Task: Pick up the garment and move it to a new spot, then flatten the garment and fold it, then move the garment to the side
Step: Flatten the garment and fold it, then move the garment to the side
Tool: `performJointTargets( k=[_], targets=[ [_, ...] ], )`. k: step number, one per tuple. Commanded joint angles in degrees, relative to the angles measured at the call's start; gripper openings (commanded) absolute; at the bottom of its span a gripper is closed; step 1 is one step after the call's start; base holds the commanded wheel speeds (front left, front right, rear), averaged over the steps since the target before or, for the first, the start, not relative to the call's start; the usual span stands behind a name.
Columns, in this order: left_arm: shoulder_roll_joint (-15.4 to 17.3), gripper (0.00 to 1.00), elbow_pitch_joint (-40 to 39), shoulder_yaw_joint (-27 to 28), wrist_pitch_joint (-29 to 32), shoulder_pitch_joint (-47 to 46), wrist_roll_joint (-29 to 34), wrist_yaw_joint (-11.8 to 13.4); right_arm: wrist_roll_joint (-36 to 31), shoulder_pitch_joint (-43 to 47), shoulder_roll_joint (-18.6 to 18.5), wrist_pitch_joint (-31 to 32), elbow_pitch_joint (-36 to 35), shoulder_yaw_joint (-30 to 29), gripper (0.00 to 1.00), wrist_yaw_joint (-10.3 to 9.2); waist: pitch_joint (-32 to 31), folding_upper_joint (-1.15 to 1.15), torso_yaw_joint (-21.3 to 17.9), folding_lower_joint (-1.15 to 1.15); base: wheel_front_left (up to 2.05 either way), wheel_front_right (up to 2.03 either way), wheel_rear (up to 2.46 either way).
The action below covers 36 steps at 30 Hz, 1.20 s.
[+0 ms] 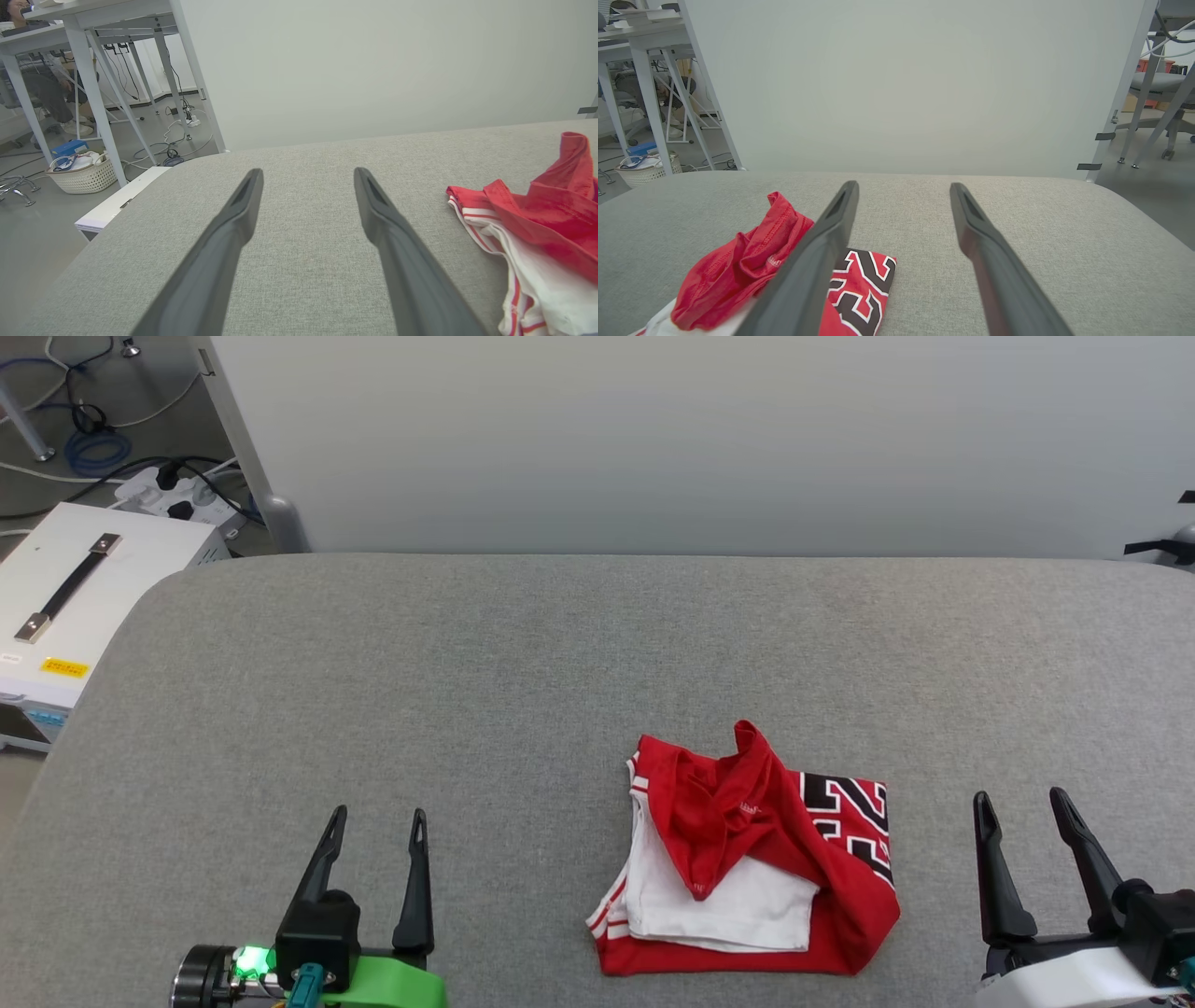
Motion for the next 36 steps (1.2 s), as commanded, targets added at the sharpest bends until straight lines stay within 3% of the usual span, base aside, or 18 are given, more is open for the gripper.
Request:
performJointTargets(
  k=[1,12,22,26,36],
  targets=[
    [0.22,1.0,-0.19,0.08,-0.34,0.94,0.3,0.35,-0.44,0.72,0.36,-0.51,-0.48,-0.25,1.0,-0.03,-0.01,0.0,0.05,0.0,0.0,0.0,0.0],
    [0.18,1.0,-0.03,0.06,-0.34,0.9,0.14,0.47,-0.69,-0.79,-0.31,-0.52,-0.8,-0.83,1.0,-0.03,0.13,0.0,0.51,0.0,0.0,0.0,0.0],
    [-0.11,1.0,0.31,-0.4,-0.34,-0.91,0.07,0.06,5.49,-14.37,-8.49,2.42,-1.28,-1.64,1.0,-0.03,1.74,0.0,1.14,0.0,0.0,0.0,0.0],
    [-0.22,1.0,0.42,-0.61,-0.34,-1.84,0.07,-0.17,10.71,-20.68,-13.09,10.91,-0.47,1.34,1.0,-0.03,2.72,0.0,1.7,0.0,0.0,0.0,0.0],
    [-0.56,1.0,0.6,-0.74,-0.34,-3.0,-0.07,-0.37,30.31,-27.52,-25.15,45.99,5.0,13.4,1.0,-0.03,4.98,0.0,2.95,0.0,0.0,0.0,0.0]
  ],
)
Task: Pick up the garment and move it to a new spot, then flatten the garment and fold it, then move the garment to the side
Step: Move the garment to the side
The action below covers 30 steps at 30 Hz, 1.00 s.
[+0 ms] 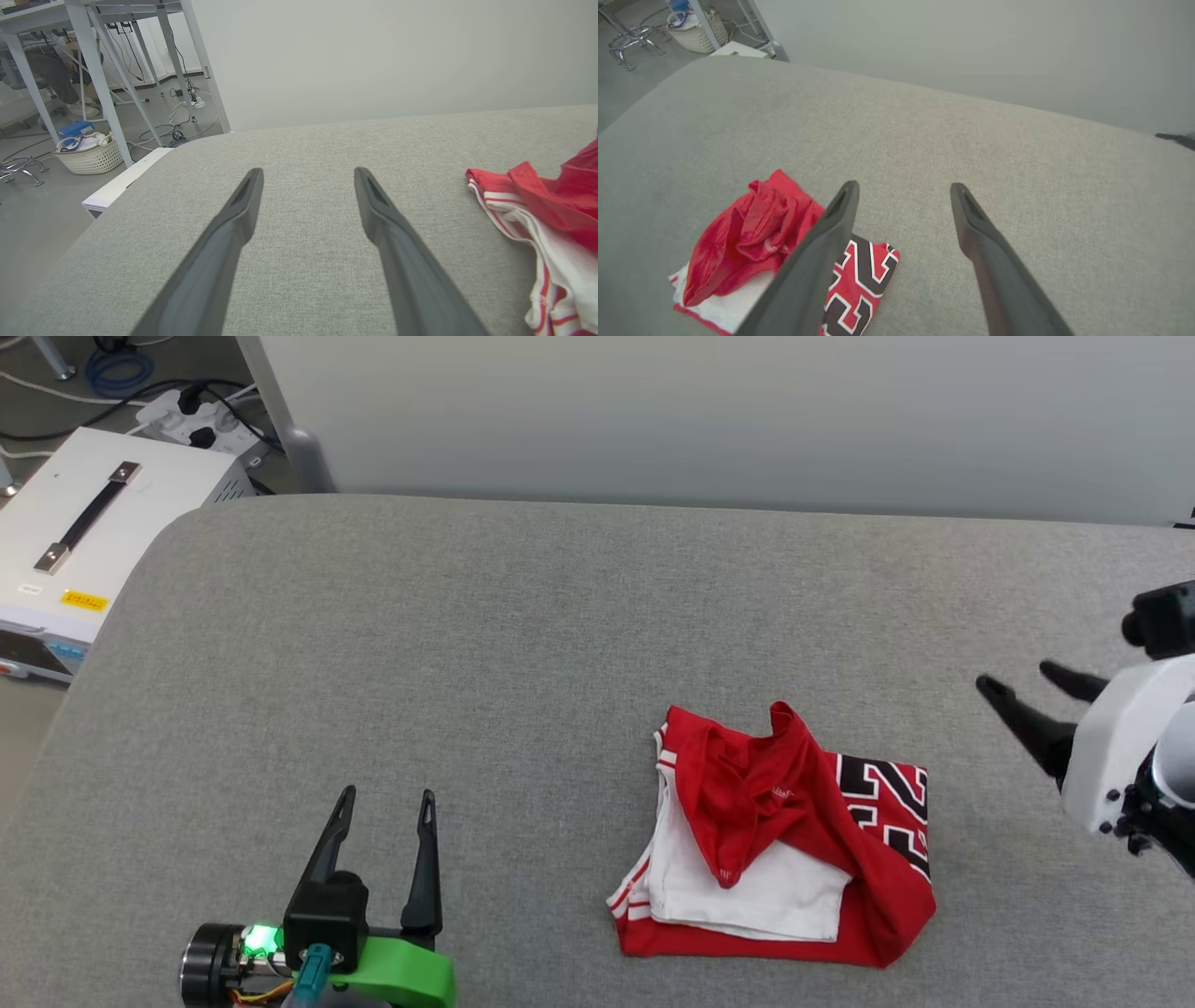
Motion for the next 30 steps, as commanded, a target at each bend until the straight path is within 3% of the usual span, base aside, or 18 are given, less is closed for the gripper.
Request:
performJointTargets(
  k=[1,5,9,21,28,29,30],
  targets=[
    [-0.36,1.0,0.06,-0.11,-0.34,-1.28,-0.04,-0.32,2.46,-0.47,-1.18,3.96,0.66,1.8,1.0,-0.03,0.71,0.0,0.4,0.0,0.0,0.0,0.0],
    [-0.59,1.0,-0.06,-0.25,-0.34,-2.15,0.0,-0.37,7.12,-0.28,-3.0,11.58,2.13,5.11,1.0,-0.03,2.19,0.0,0.86,0.0,0.0,0.0,0.0],
    [-0.85,1.0,-0.05,-0.76,-0.34,-3.5,0.11,-0.7,8.86,-0.1,-3.17,14.56,4.07,7.9,1.0,-0.03,3.87,0.0,1.81,0.0,0.0,0.0,0.0],
    [-1.28,1.0,0.25,-1.25,-0.34,-6.73,0.32,-1.08,10.14,0.68,2.33,9.57,16.04,16.55,1.0,-0.03,8.05,0.0,4.62,0.0,0.0,0.0,0.0],
    [-1.41,1.0,0.49,-1.13,-0.34,-7.17,0.35,-0.91,10.63,2.39,2.04,6.71,20.5,24.32,1.0,-0.03,8.28,0.0,5.25,0.0,0.0,0.0,0.0],
    [-1.41,1.0,0.51,-1.07,-0.34,-7.1,0.35,-0.87,10.89,2.17,1.83,5.94,20.52,24.68,0.65,-0.03,8.2,0.0,5.17,0.0,0.0,0.0,0.0],
    [-1.42,1.0,0.57,-0.99,-0.34,-6.98,0.34,-0.81,10.9,1.7,1.44,4.57,20.42,25.02,0.21,-0.03,8.05,0.0,5.04,0.0,0.0,0.0,0.0]
  ],
)
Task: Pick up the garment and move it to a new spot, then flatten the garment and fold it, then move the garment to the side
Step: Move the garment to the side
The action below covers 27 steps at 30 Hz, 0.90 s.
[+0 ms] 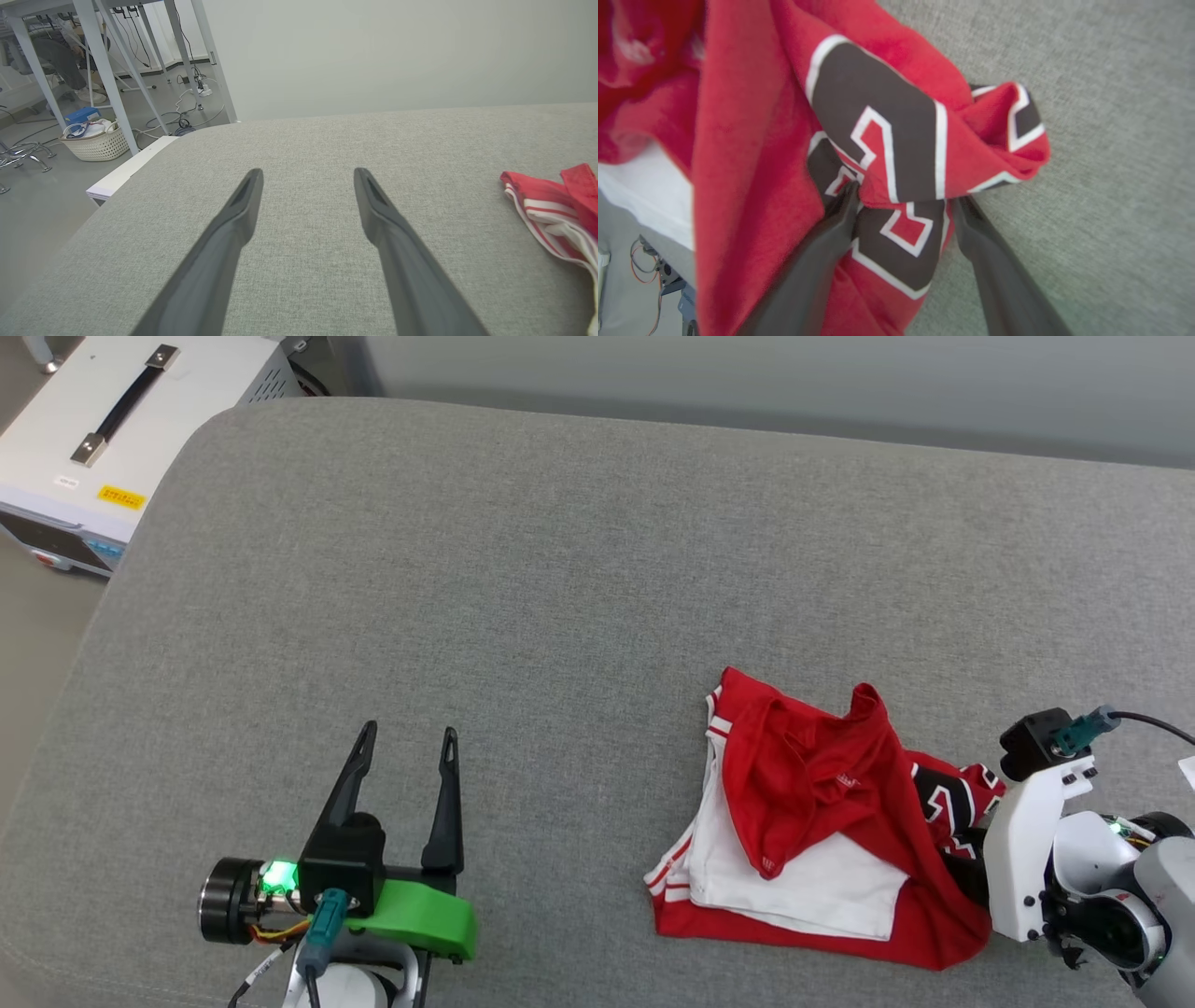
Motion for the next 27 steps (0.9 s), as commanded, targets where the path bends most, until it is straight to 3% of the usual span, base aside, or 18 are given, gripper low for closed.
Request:
performJointTargets(
  k=[1,10,27],
  targets=[
    [-0.25,1.0,0.06,0.14,-0.34,-0.61,0.3,0.21,0.34,2.1,2.5,-0.99,2.22,3.71,0.0,0.13,-0.35,0.0,-0.3,0.0,0.0,0.0,0.0],
    [-0.44,1.0,0.73,0.07,-0.34,1.15,0.22,0.39,-3.97,-4.22,-1.74,-15.79,-0.07,3.53,0.0,0.13,-3.94,0.0,-2.78,0.0,0.0,0.0,0.0],
    [-0.02,1.0,-0.4,1.72,-0.34,4.31,-0.27,0.64,-10.21,-9.46,-8.68,-20.05,-10.37,2.01,0.0,0.13,-6.06,0.0,-15.38,0.0,0.0,0.0,0.0]
  ],
)
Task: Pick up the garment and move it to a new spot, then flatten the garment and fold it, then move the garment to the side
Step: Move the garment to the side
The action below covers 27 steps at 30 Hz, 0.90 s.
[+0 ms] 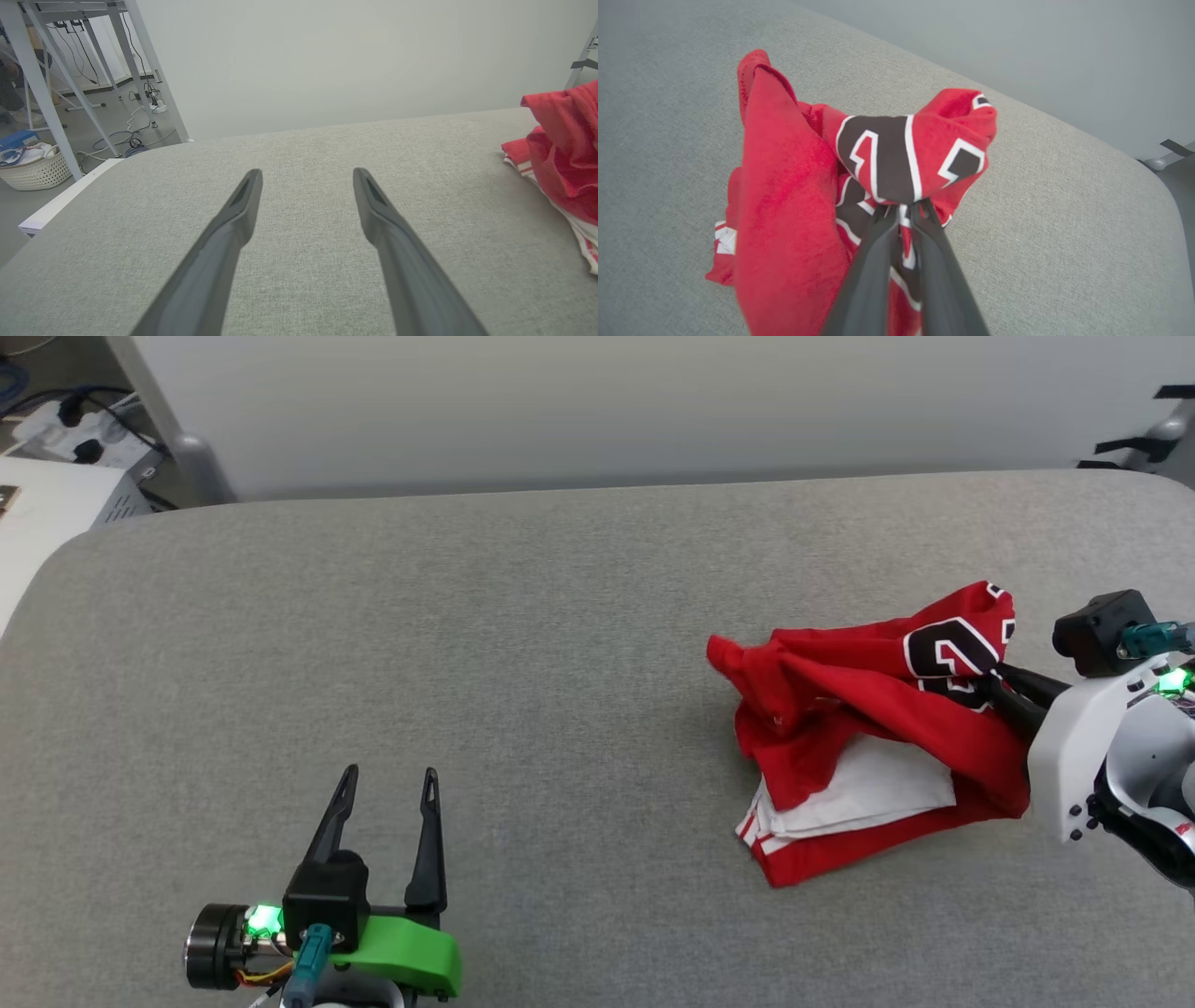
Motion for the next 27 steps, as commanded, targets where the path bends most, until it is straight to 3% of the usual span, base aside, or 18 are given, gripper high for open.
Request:
performJointTargets(
  k=[1,6,11,27],
  targets=[
    [0.08,1.0,-0.43,0.08,-0.34,0.13,-0.01,0.04,-0.58,-1.08,-0.4,0.11,-0.53,-0.43,0.0,-0.04,0.13,0.0,-4.1,0.0,0.0,0.0,0.0],
    [0.32,1.0,-1.13,0.3,-0.34,-0.79,0.28,-0.16,-0.93,-1.56,-0.77,0.15,-1.35,-2.7,0.0,-0.04,2.08,0.0,-7.13,0.0,0.0,0.0,0.0],
    [0.85,1.0,-2.14,0.12,-0.34,-2.91,0.91,-0.54,-1.11,-2.8,-2.04,0.36,0.57,-5.3,0.0,-0.04,6.08,0.0,-7.72,0.0,0.0,0.0,0.0],
    [3.28,1.0,-9.51,0.63,-0.34,-11.71,1.92,-0.9,-5.07,-17.39,-10.78,-1.83,19.31,-11.7,0.0,-0.04,24.29,0.0,-4.8,0.0,0.0,0.0,0.0]
  ],
)
